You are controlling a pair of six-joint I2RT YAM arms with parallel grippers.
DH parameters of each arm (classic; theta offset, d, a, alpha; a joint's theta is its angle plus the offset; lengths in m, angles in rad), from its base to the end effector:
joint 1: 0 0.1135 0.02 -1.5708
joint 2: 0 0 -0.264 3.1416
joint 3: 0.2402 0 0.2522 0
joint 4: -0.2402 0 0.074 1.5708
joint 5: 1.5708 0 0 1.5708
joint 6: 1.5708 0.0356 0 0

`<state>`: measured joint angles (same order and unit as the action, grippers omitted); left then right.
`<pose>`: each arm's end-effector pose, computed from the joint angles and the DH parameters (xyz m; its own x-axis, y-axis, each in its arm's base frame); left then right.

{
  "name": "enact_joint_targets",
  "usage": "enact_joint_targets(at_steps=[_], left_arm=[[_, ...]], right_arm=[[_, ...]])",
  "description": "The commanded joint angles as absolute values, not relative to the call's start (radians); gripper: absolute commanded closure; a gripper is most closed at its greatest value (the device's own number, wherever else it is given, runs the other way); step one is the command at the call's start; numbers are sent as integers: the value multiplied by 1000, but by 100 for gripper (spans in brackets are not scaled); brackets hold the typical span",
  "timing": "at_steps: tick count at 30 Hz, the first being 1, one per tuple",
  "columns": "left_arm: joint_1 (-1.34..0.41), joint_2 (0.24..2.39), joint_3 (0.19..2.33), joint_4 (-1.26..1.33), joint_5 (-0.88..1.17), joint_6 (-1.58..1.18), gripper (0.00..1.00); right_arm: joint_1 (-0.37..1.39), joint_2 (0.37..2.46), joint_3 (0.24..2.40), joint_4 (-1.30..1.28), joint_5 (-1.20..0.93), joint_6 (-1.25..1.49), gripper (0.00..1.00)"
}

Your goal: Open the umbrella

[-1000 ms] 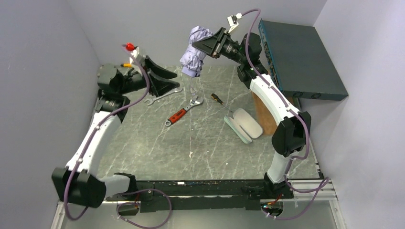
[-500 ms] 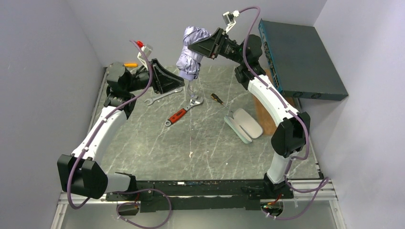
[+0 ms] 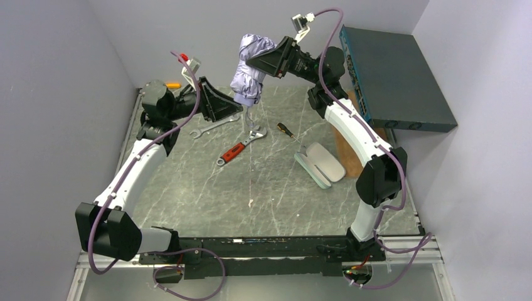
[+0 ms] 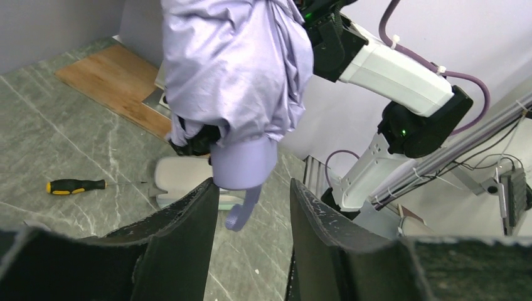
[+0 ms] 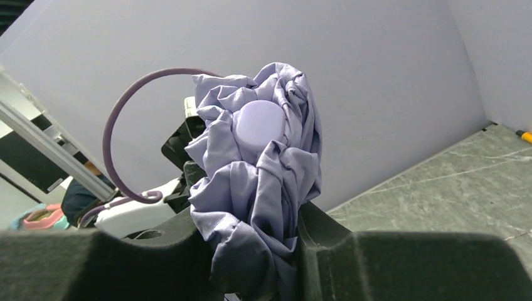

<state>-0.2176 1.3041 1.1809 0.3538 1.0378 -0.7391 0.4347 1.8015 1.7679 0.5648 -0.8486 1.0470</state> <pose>0.2771 -0.0927 0.4187 -0.4605 -0.2487 -0.8521 0.8365 0.1996 -0.5103 0.3618 0.1974 0.4716 -0.5194 0.3900 -0.7604 -0.8306 -0.0211 0.5565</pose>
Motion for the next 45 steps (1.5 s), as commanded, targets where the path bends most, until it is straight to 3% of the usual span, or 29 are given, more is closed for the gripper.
enact_joint_targets(at_steps=[1, 7, 11, 14, 18, 19, 28, 29, 32, 34, 38, 45], left_arm=[[-221, 1299, 1232, 380, 999, -720, 49], [-221, 1308, 1245, 478, 1024, -766, 51], [-221, 1327, 1260, 500, 1031, -781, 57], [-227, 1333, 1260, 488, 1042, -763, 69], [-229, 1310, 1171, 494, 1099, -724, 98], [-230, 1295, 1142, 467, 1116, -690, 100], [-233, 1215, 990, 141, 1175, -327, 100], [-233, 1211, 993, 137, 1174, -320, 94], [-233, 1211, 1039, 99, 1172, -277, 50], [-233, 1215, 1094, 35, 1164, -208, 36], [-242, 1238, 1195, -119, 1145, -48, 27], [-268, 1323, 1333, -339, 1167, 187, 28]], right_arm=[[446, 1762, 1822, 642, -870, 1067, 100], [446, 1770, 1820, 625, -874, 1063, 100], [448, 1782, 1831, 624, -880, 1071, 100], [449, 1786, 1837, 622, -879, 1075, 100], [437, 1798, 1888, 610, -863, 1074, 100], [429, 1805, 1910, 604, -851, 1070, 100], [358, 1853, 2074, 569, -831, 1056, 100], [357, 1850, 2065, 575, -838, 1060, 100], [358, 1836, 2005, 596, -865, 1070, 100], [362, 1823, 1961, 620, -887, 1070, 100], [369, 1800, 1901, 662, -930, 1089, 100], [396, 1786, 1874, 752, -1000, 1109, 100]])
